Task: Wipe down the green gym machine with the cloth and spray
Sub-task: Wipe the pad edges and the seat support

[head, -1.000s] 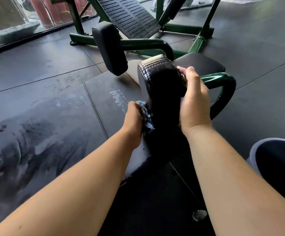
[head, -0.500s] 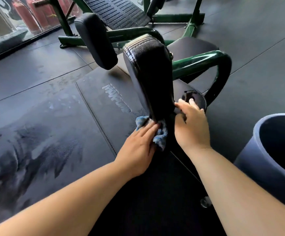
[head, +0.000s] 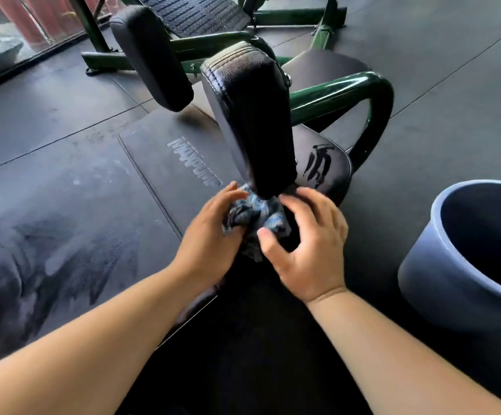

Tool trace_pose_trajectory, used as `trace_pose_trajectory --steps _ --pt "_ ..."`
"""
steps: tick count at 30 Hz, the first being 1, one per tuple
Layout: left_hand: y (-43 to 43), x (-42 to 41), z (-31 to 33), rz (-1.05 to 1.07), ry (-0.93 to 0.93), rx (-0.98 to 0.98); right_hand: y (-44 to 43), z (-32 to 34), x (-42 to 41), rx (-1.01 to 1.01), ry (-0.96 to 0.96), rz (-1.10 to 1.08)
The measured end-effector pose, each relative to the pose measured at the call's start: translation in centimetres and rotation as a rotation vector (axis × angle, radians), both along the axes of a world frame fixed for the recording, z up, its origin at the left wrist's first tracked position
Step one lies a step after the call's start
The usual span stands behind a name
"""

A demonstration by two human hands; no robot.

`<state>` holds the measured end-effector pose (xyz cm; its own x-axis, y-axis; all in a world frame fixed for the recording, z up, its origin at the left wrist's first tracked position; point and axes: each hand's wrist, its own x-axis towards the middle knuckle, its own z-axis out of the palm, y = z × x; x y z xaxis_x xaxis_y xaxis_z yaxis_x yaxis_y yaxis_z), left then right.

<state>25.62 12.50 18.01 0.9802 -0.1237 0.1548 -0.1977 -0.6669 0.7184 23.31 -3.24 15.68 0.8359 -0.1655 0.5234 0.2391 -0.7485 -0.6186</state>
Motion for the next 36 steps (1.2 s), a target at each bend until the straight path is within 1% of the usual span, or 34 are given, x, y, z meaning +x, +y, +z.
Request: trace_pose_trajectory --steps 1,2,4,5,6,7,8,9,10,12,15,17,20,22,23,26,27,29,31,33,36 --pt "0.6 0.7 -0.2 -0.001 -0.013 0.039 0.8 -0.6 -0.4 -0.027 -0.026 -0.005" --pt "1.1 1.2 -0.3 -0.036 0.017 0.051 1.3 -1.1 -0.6 -0.055 -0.041 -0.014" --pt "2.2 1.7 -0.6 -0.147 0.119 0.043 1.4 -1.6 -0.2 -0.077 -0.049 -0.046" --pt "2.8 1.9 -0.8 -0.185 0.116 0.106 1.0 -1.6 0.2 -0.080 -0.050 -0.072" --pt "3.2 2.0 -1.0 -0.216 0.082 0.223 0.4 -1.3 0.8 -0.083 -0.052 -0.104" --pt "3.5 2.1 -1.1 -0.235 0.021 0.380 -0.2 -0.8 1.5 -0.093 -0.044 -0.133" --pt "3.5 2.1 -1.0 -0.248 -0.039 0.502 -0.8 -0.1 2.2 -0.114 -0.011 -0.152" --pt "3.5 2.6 -1.1 -0.251 -0.068 0.567 -1.1 0.6 3.0 -0.153 0.053 -0.163" --pt "3.5 3.3 -1.3 -0.246 -0.073 0.588 -1.3 1.4 3.9 -0.202 0.140 -0.168" --pt "3.3 5.4 -1.8 -0.219 -0.042 0.583 -1.3 2.5 5.5 -0.248 0.262 -0.183" --pt "2.5 8.4 -1.7 -0.183 -0.093 0.532 -1.3 3.0 6.5 -0.131 0.314 -0.162" --pt "1.9 9.6 -1.4 -0.153 -0.114 0.506 -1.4 2.4 6.2 -0.078 0.281 -0.143" --pt "1.6 11.3 -0.5 -0.071 -0.132 0.471 -1.1 1.6 5.4 -0.075 0.204 -0.141" --pt "1.4 11.5 -0.2 -0.004 -0.139 0.410 -0.9 1.2 4.8 -0.059 0.163 -0.147" --pt "1.5 11.0 -0.1 0.008 -0.113 0.362 -0.9 0.9 4.5 -0.052 0.138 -0.152" --pt "2.0 8.1 -0.4 -0.069 -0.046 0.252 -1.1 0.0 4.0 -0.057 0.065 -0.131" --pt "1.8 8.0 -0.6 -0.083 -0.050 0.250 -1.4 -0.4 4.2 -0.054 0.052 -0.126" --pt "1.7 8.2 -0.4 0.006 -0.084 0.277 -1.8 -0.1 4.3 -0.046 0.028 -0.113" --pt "0.8 9.9 -0.2 0.090 -0.104 0.307 -2.1 0.5 4.6 0.003 0.031 -0.153" --pt "0.7 11.8 -0.4 0.163 -0.068 0.325 -1.9 0.6 5.3 0.069 0.061 -0.198" --pt "1.1 15.1 0.0 0.290 0.061 0.205 -1.9 0.4 5.4 0.051 0.063 -0.209"
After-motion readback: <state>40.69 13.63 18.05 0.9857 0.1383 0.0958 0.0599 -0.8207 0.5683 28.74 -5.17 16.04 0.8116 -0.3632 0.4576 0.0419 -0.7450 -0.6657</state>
